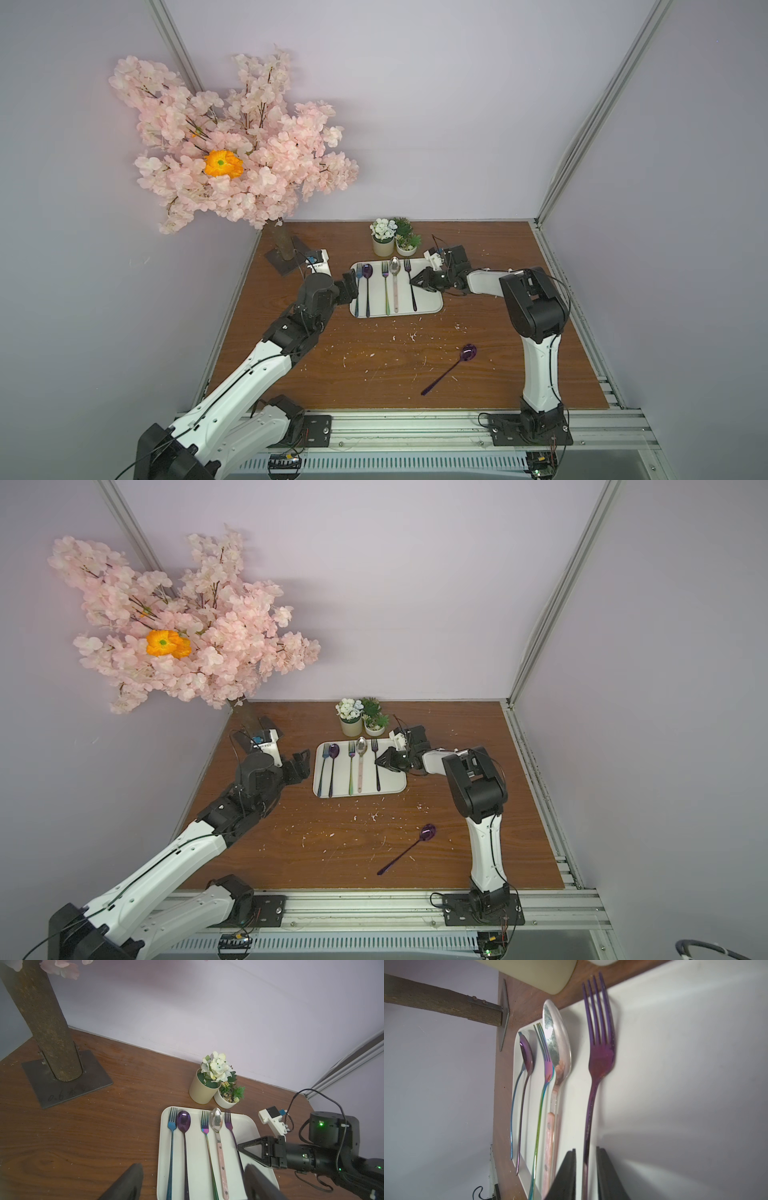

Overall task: Set the spoon and fork side by side
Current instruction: Place the fork on the tray.

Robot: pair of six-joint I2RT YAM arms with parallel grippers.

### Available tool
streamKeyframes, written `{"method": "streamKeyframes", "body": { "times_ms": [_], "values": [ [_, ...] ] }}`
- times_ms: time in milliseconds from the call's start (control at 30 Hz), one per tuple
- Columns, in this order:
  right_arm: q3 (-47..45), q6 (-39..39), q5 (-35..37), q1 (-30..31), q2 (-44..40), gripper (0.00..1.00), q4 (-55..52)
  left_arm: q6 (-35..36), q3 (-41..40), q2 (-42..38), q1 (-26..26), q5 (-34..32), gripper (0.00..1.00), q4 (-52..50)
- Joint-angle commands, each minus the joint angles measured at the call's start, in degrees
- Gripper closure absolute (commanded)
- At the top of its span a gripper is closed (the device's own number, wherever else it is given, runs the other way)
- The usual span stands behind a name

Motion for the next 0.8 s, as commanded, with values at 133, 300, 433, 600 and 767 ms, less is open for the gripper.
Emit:
{"method": "streamKeyframes", "body": {
  "times_ms": [133, 300, 433, 600, 767],
  "values": [
    [-2.68, 0.2, 4.29, -0.2, -2.64, 0.75, 0.82, 0.9, -0.2, 0.21, 0.72, 0.35, 0.21, 0.49],
    [-5.17, -0.54, 7.72, -0.1, -7.43, 0.7, 1.06, 0.35, -0.21, 0.71, 0.68, 0.76, 0.2, 0.4],
    [-7.18, -2.2, 11.66, 0.31, -13.35, 0.67, -0.59, -0.28, -0.34, 0.74, 0.67, 1.65, 0.17, 0.95],
    [-11.11, -6.48, 18.9, 1.08, -24.57, 0.58, -6.96, 1.08, -0.17, 1.53, 0.67, 8.78, 0.14, 1.5],
    [-15.22, -10.82, 33.59, 1.02, -40.75, 0.54, -15.12, 5.65, -0.48, 3.79, -6.19, 15.91, 0.14, 1.46]
  ]
}}
